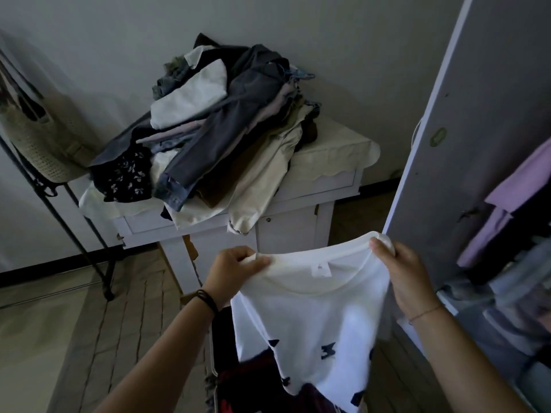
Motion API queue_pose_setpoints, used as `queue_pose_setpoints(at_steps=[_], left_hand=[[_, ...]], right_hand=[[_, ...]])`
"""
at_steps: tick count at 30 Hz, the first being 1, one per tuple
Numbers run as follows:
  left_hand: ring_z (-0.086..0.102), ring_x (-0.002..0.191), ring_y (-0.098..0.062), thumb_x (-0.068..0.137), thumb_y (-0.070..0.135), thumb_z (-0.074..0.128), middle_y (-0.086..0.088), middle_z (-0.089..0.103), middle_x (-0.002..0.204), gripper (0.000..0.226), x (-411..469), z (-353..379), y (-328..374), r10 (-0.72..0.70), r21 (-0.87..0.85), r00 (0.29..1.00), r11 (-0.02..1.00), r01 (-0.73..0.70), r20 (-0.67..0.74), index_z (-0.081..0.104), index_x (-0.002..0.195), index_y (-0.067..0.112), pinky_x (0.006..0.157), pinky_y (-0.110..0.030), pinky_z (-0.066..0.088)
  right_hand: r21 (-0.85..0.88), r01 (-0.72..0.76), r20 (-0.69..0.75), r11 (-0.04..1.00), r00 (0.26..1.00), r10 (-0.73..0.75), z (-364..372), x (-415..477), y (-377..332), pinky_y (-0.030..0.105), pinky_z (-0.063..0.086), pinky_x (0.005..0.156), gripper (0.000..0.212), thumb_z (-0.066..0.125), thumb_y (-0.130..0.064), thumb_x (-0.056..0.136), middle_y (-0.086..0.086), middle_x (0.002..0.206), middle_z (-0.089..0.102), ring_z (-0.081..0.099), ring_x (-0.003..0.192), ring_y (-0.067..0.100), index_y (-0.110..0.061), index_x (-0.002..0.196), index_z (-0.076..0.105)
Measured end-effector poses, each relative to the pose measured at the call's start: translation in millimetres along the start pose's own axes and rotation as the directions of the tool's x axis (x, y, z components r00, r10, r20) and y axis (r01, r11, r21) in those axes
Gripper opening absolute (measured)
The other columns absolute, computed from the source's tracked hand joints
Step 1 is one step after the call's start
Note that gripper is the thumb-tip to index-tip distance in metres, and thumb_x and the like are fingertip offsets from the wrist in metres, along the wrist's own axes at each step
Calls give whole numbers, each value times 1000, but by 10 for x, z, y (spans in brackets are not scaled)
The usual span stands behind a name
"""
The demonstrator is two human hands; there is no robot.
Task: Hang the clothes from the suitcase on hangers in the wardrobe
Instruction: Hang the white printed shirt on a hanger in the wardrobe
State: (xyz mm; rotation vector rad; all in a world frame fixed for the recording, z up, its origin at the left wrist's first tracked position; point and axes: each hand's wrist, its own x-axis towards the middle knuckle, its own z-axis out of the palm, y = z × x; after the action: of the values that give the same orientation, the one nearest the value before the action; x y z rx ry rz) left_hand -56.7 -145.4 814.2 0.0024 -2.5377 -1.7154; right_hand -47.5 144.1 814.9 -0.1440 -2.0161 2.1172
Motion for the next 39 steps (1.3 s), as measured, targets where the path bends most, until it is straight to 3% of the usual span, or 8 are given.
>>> queue_pose_setpoints(at_steps=[4,9,13,20,27,32,36,39], left_hand=[[42,41,-1,80,34,73,12,46,43,39,78,72,-6,38,168,989,984,-62,141,53,51,18,45,-11,31],[54,55,4,80,29,74,12,64,66,17,201,382,123,74,-3,995,997,-74,66,72,71,15,58,-14,41],[54,56,-14,89,25,64,0,62,57,23,234,794,299,90,-84,978,994,-75,188,68,71,11,60,-28,45],[45,57,-13,74,42,76,1,49,63,40,132,1697,768,200,-23,923,979,-204,330,48,67,13,47,-19,35],[43,56,-15,82,35,70,0,48,62,36,213,2469,1128,255,-78,906,967,-243,337,56,78,2,45,-13,34],[55,75,-23,85,20,69,-6,59,73,20,285,3196,1406,32,-330,920,938,107,390,60,71,9,76,-37,53],[63,84,-20,92,11,59,-12,65,88,11,299,3784,1635,-77,-458,764,760,461,640,62,91,1,82,-30,53],[63,79,-18,96,10,52,-10,65,83,14,256,4182,1785,-57,-486,681,657,577,730,60,93,0,84,-33,54]], right_hand=[[-59,38,-150,998,988,-46,-232,-60,-96,35,46,73,65,77,-65,54,10,79,66,59,75,21,-8,83,67],[-80,85,-315,993,943,-106,-542,-226,-178,12,51,60,5,68,-17,85,-15,64,70,62,61,-2,-17,81,70],[-215,106,-396,971,899,-185,-906,-454,-199,24,44,63,24,69,-29,83,-3,64,63,56,64,8,-8,73,66],[-454,35,-515,890,805,-295,-1552,-813,-368,27,37,60,36,67,-16,86,4,57,44,44,59,13,-6,54,52],[-208,-23,-663,978,738,-124,-2117,-975,-400,28,41,56,31,56,-18,93,9,62,46,42,59,16,-10,63,57],[-45,38,-691,998,720,-58,-2633,-887,-441,24,55,71,29,57,-24,89,16,92,65,60,85,23,4,91,64],[-3,28,-718,1000,696,-22,-3076,-766,-500,23,52,67,22,50,-20,96,15,91,61,58,87,24,-4,85,61],[89,27,-746,996,665,49,-3369,-691,-535,27,47,64,21,48,-22,97,11,87,60,57,79,21,-11,83,59]])
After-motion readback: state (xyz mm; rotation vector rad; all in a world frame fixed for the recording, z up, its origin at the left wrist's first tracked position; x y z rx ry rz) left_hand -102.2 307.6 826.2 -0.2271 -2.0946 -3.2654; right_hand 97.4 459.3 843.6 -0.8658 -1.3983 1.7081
